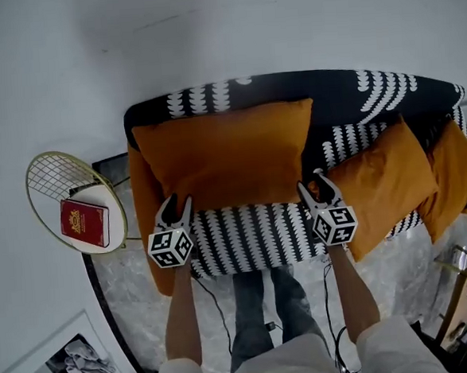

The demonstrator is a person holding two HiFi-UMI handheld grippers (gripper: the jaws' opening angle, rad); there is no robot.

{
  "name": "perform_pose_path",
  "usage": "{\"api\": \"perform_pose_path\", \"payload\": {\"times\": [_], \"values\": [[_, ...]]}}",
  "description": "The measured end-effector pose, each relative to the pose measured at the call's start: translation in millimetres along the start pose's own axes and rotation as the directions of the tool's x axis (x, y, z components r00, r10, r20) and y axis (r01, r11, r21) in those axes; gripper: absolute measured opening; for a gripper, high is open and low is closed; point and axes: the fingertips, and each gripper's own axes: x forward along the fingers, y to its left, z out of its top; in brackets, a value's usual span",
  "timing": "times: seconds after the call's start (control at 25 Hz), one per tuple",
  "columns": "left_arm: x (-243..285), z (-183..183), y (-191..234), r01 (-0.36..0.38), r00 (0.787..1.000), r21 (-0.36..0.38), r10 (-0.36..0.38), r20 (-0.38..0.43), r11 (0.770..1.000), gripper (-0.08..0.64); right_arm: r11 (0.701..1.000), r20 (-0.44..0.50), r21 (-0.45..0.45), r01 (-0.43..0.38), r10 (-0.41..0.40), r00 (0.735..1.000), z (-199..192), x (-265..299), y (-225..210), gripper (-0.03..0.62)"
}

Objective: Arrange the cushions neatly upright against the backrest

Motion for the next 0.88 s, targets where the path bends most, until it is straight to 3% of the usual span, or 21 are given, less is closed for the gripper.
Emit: {"api": "perform_pose_path", "payload": {"times": [0.08,0.2,0.24,0.4,0.52,0.64,0.72,0.8,0.88], "values": [[0,13,-27,0.041,0.999,0.046,-0.042,0.015,0.998,0.173,1.000,0.036,0.014,0.019,-0.019,0.999,12,-16,1,0.225],[-3,34,-72,0.092,0.994,0.125,-0.098,0.041,0.988,0.049,0.997,0.097,0.001,0.078,-0.077,0.992,35,-54,-4,0.054],[-3,40,-90,0.114,0.991,0.145,-0.122,0.047,0.983,0.038,0.995,0.114,-0.012,0.097,-0.095,0.989,42,-70,-7,0.032],[3,62,-173,0.250,0.964,0.200,-0.263,0.040,0.947,0.029,0.983,0.180,-0.006,0.182,-0.178,0.967,65,-141,-35,0.028],[8,71,-247,0.367,0.925,0.245,-0.380,0.005,0.897,0.029,0.957,0.222,0.054,0.286,-0.290,0.931,72,-205,-72,0.028],[16,74,-336,0.500,0.859,0.291,-0.510,-0.048,0.816,0.029,0.906,0.255,0.130,0.403,-0.423,0.869,71,-279,-110,0.028],[17,67,-399,0.591,0.797,0.320,-0.597,-0.088,0.741,0.029,0.859,0.273,0.188,0.476,-0.511,0.815,59,-332,-130,0.028],[13,53,-467,0.680,0.716,0.356,-0.685,-0.137,0.641,0.029,0.798,0.280,0.249,0.549,-0.602,0.748,37,-387,-143,0.028],[0,35,-536,0.762,0.618,0.386,-0.761,-0.198,0.519,0.029,0.720,0.271,0.314,0.619,-0.693,0.668,9,-443,-153,0.028]]}}
